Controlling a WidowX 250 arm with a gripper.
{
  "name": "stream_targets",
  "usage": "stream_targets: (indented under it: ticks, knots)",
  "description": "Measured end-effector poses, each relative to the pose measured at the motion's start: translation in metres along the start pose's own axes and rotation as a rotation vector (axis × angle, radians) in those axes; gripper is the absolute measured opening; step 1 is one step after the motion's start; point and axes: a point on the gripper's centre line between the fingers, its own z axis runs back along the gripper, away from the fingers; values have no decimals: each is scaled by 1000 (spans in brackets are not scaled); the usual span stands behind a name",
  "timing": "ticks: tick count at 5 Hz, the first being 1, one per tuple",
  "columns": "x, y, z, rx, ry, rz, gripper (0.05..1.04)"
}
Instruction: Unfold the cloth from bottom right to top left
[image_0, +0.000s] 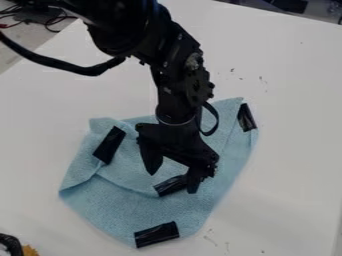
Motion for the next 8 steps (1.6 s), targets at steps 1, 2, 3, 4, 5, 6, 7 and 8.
stream_targets:
  ticks: [1,2,3,4,5,6,7,8]
  knots:
    - [4,5,-6,2,11,-16,1000]
    - [8,6,-15,-3,-5,-18,1000]
    - [10,7,-18,-12,-11,-18,999]
    - [13,7,-22,-23,-26,-25,947]
    - [14,7,-23,-23,-43,-26,681]
    - [15,6,-24,-28,-53,-38,441]
    - [12,7,-23,-24,-41,-29,312]
    - [12,9,-23,-11,-39,-15,376]
